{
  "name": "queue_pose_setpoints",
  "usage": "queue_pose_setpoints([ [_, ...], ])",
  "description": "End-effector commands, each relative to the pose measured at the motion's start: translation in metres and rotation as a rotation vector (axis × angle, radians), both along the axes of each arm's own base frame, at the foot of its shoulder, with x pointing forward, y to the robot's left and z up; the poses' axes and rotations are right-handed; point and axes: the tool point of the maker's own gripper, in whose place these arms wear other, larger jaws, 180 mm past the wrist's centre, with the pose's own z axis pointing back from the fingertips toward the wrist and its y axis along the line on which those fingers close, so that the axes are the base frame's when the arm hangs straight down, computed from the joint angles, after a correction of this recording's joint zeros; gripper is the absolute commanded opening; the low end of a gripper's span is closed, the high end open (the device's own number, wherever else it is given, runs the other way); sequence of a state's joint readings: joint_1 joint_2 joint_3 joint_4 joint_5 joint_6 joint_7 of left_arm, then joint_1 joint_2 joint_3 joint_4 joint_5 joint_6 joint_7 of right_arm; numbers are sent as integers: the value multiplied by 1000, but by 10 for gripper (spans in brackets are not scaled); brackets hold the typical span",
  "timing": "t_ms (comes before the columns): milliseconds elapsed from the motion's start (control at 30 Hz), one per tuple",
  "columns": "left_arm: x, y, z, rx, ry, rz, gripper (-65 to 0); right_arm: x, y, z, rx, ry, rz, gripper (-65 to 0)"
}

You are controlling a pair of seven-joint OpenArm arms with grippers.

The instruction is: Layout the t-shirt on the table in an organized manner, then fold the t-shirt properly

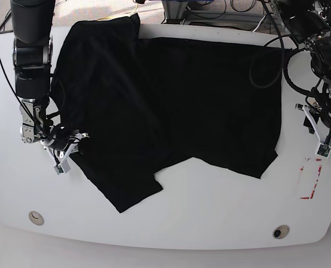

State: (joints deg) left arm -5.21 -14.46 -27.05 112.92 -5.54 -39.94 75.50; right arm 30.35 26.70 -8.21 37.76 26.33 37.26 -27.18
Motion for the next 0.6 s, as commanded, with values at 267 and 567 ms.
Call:
queue_pose_setpoints([
  [267,13,-58,-22,-113,8,-94,-358,9,-5,11,-17,-21,-1,-526],
  [567,-5,-124,-64,-214,78,-229,-361,9,-2,10,-12,-20,1,-526],
])
